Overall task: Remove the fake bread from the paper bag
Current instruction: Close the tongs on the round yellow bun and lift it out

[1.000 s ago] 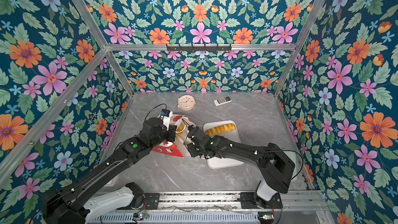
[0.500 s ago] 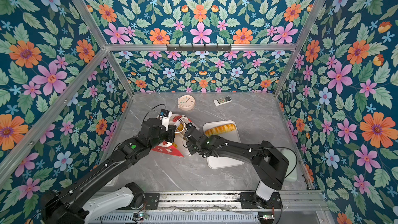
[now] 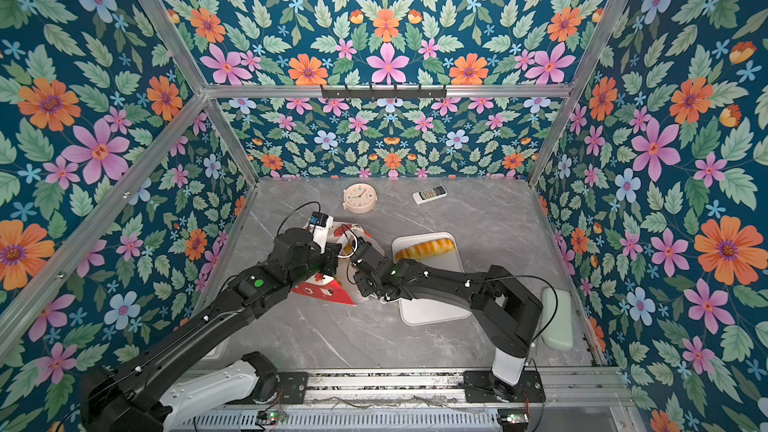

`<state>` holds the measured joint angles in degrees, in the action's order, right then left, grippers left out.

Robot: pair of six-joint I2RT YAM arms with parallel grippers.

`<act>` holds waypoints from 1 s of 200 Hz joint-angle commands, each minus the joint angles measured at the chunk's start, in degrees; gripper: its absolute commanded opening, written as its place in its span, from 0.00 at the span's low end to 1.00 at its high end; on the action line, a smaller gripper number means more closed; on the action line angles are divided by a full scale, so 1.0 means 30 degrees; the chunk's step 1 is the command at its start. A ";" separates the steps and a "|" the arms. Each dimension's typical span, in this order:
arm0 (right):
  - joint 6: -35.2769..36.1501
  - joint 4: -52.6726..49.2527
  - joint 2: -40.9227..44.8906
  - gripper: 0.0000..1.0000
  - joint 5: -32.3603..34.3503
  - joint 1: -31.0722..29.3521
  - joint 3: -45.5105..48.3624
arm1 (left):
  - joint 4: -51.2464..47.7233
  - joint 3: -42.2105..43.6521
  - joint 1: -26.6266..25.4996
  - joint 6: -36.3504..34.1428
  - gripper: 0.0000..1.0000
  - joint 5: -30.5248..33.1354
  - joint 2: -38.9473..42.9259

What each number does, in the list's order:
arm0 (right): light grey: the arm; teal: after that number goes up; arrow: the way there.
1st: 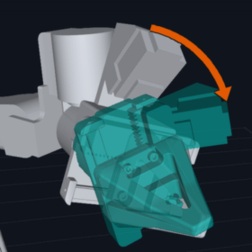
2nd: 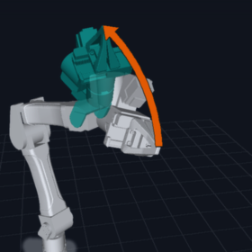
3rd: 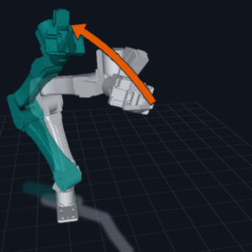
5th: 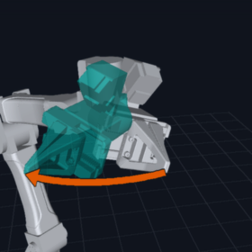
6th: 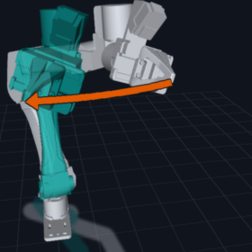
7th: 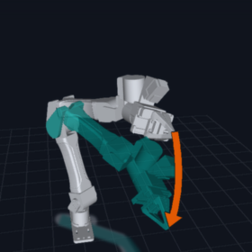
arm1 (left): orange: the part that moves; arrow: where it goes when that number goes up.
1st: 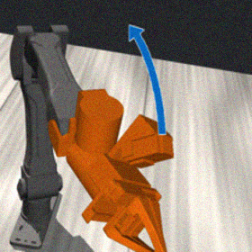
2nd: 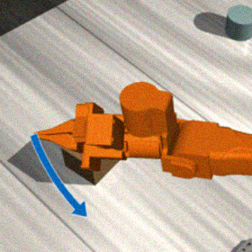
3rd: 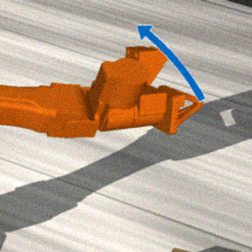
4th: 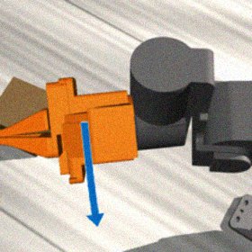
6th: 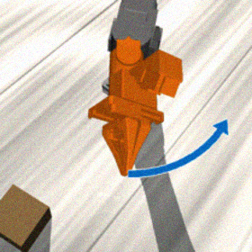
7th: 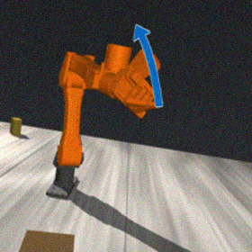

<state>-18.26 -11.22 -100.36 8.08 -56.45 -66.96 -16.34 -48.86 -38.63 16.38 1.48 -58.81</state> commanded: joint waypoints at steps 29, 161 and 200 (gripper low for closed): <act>0.0028 0.0097 0.1440 0.28 -0.0191 -0.0046 0.0777 | 0.0956 0.0024 0.0016 0.0023 0.03 0.0348 -0.0058; -0.2761 -0.8684 0.9167 0.27 -0.1575 0.0316 0.2065 | 0.1411 0.0350 0.0015 0.0207 0.04 0.2600 -0.1613; -0.4021 -1.1762 1.2543 0.27 -0.2687 0.1584 0.3046 | 0.1195 0.0247 0.0016 0.0309 0.04 0.4302 -0.1814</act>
<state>-27.00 -38.61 -67.24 2.07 -53.67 -58.94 -13.39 -47.83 -38.68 16.67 9.67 -64.05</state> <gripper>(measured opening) 0.303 0.040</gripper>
